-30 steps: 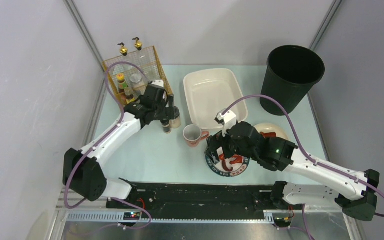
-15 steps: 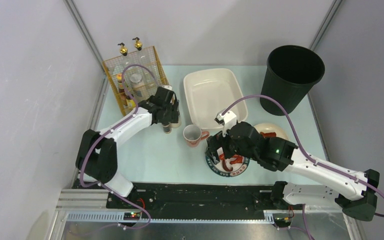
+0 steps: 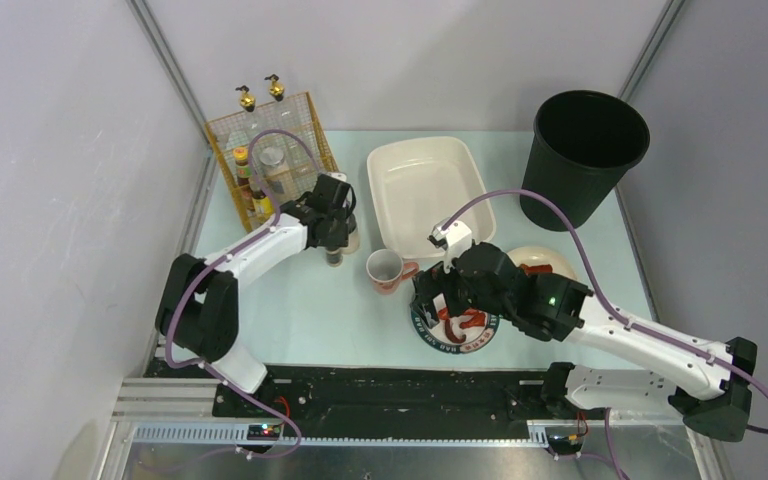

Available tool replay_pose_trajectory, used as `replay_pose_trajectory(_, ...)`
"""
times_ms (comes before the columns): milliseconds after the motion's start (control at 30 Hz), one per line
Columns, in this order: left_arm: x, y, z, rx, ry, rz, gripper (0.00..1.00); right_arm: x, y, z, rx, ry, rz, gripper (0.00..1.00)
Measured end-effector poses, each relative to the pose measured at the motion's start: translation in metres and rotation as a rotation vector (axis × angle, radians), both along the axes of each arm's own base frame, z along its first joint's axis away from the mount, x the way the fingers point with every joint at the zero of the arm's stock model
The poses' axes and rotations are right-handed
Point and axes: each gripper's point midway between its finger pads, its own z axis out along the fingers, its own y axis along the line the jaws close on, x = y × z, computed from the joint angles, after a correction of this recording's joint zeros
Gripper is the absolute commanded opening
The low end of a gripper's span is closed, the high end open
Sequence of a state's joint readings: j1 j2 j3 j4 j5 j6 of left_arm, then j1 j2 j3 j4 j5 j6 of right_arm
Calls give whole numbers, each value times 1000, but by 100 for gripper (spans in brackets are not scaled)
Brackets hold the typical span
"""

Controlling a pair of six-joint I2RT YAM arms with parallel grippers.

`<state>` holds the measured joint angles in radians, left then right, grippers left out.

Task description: Clear the kitchen counter

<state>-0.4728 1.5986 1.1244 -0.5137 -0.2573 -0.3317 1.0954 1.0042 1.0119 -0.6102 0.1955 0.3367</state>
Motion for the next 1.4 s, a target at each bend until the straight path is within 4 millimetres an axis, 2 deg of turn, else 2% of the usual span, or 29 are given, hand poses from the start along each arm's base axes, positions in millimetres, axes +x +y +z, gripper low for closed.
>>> replay_pose_trajectory(67, 0, 0, 0, 2, -2, -4, 18, 0, 0, -1, -2, 1, 0, 100)
replay_pose_trajectory(133, -2, 1, 0, 0, -4, -1, 9, 0, 0, -1, -2, 1, 0, 100)
replay_pose_trajectory(233, -5, 2, 3, -4, -10, -1, 6, 0, 1, -1, -2, 2, 0, 100)
replay_pose_trajectory(333, -7, 3, 16, -21, -37, -2, 6, 0, 1, -1, -2, 3, -1, 100)
replay_pose_trajectory(600, -14, 7, 80, -101, -190, 9, 8, 0, 1, -1, -1, 3, 0, 100)
replay_pose_trajectory(733, -12, 12, 104, -103, -240, 28, 8, -1, 2, -1, 0, 3, 4, 100)
replay_pose_trajectory(900, -2, 17, 139, -101, -314, 64, 7, -3, 3, -1, 0, 3, 10, 100)
replay_pose_trajectory(1033, 15, 26, 177, -124, -394, 114, 4, -4, 3, 0, 2, 2, 14, 100)
replay_pose_trajectory(1200, 35, 50, 191, -130, -424, 204, 0, -6, 3, 2, 8, -2, 19, 100)
replay_pose_trajectory(1400, 62, 75, 180, -103, -395, 290, 1, -7, 2, 5, 18, -8, 18, 100)
